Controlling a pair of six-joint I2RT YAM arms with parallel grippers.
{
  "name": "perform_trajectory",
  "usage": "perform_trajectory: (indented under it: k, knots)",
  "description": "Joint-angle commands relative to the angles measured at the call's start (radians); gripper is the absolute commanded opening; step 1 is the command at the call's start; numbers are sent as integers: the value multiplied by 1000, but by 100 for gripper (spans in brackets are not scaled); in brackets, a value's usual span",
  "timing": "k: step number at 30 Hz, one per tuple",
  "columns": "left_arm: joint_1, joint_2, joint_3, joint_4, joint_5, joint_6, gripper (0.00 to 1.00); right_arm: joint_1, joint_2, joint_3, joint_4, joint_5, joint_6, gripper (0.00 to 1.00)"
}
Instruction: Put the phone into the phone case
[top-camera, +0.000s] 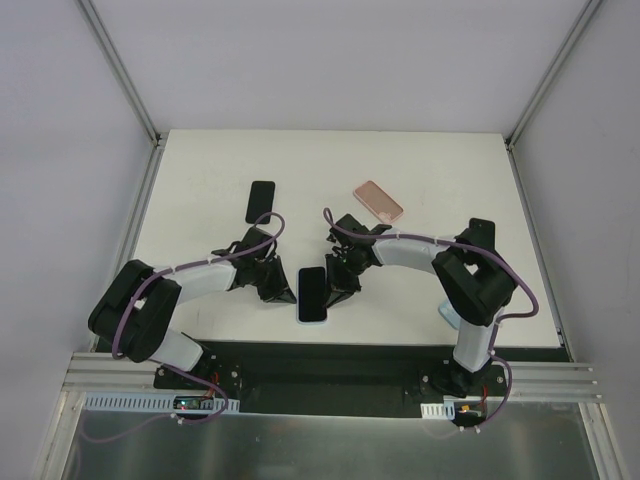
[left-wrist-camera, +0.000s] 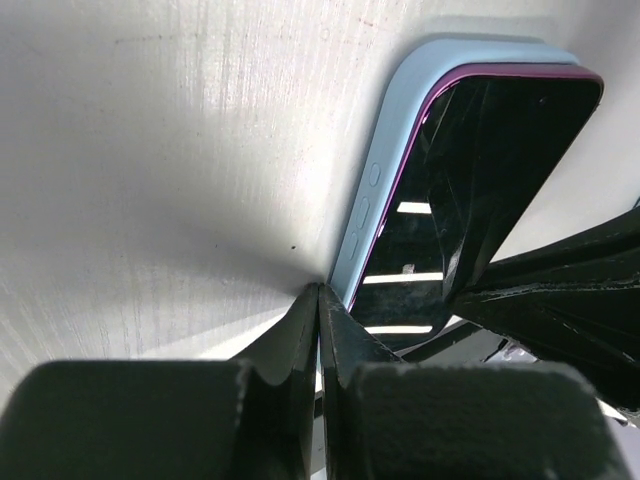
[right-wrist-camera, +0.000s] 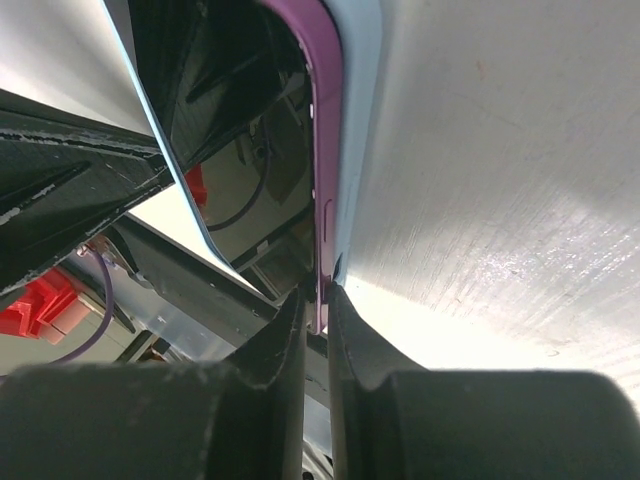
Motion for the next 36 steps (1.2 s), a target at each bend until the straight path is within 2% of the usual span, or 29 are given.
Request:
perform_trajectory:
  k: [1, 12, 18, 24, 28, 29, 30, 33, 35, 36]
  knots:
    - [-49, -28, -35, 17, 8, -60, 0, 29, -12, -13, 96, 26, 71, 1]
    - [-110, -57, -55, 50, -15, -127, 0, 27, -6, 10, 114, 20, 114, 2]
    - [-128, -24, -54, 67, -26, -138, 0, 25, -6, -31, 208, -38, 175, 3]
    - [-138, -42, -61, 67, -29, -146, 0, 1, -11, -53, 235, -50, 183, 9]
    - [-133, -69, -40, 21, -56, -131, 10, -16, -63, -74, 182, -29, 148, 17]
    - [-124, -74, -29, 4, -64, -123, 17, -16, -77, -74, 164, -8, 134, 19]
    - [-118, -80, -19, -17, -78, -103, 20, -17, -90, -74, 145, 2, 108, 21]
    - [-81, -103, 27, -83, -92, -60, 30, -24, -133, -80, 107, 2, 68, 31]
    - [-58, -115, 58, -106, -89, -40, 35, -27, -158, -92, 94, -10, 40, 35]
    - [-40, -120, 69, -111, -84, -17, 39, -27, -178, -97, 97, -16, 23, 41]
